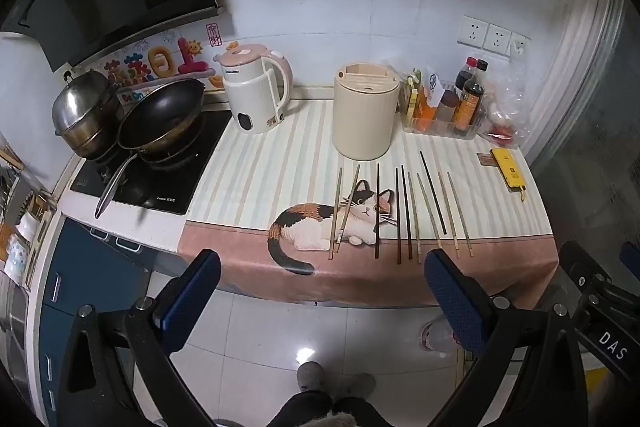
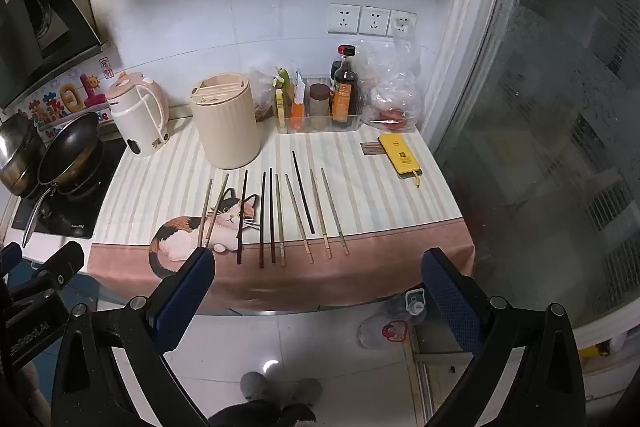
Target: Organize utensils
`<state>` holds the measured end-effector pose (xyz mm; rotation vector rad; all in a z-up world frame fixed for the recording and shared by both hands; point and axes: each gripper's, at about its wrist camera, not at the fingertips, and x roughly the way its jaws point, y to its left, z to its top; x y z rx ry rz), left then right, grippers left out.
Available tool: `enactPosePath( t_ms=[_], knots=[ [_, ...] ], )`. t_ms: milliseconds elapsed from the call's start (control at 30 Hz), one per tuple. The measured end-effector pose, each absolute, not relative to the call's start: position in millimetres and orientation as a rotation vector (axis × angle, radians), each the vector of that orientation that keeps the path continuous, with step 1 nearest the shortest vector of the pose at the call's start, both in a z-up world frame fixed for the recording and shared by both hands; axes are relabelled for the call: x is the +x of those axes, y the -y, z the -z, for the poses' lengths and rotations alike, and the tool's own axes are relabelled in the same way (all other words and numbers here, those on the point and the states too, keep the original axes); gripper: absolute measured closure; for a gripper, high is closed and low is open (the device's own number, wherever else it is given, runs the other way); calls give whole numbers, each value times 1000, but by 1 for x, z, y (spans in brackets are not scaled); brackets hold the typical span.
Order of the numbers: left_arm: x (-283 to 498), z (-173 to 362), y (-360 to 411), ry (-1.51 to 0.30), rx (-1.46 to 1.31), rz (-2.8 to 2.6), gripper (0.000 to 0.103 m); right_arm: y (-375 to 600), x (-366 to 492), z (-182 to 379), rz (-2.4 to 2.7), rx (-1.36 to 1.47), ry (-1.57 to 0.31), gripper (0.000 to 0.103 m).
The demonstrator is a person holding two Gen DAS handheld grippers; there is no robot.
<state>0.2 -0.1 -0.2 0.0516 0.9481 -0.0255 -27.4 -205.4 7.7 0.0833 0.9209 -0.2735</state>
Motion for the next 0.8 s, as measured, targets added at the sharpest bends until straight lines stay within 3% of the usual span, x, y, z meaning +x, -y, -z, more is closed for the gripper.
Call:
enactPosePath(
  t_ms=[800],
  knots=[
    [2, -3, -3, -935, 51, 26, 0, 209, -25, -7, 276, 102, -921, 0]
  ],
)
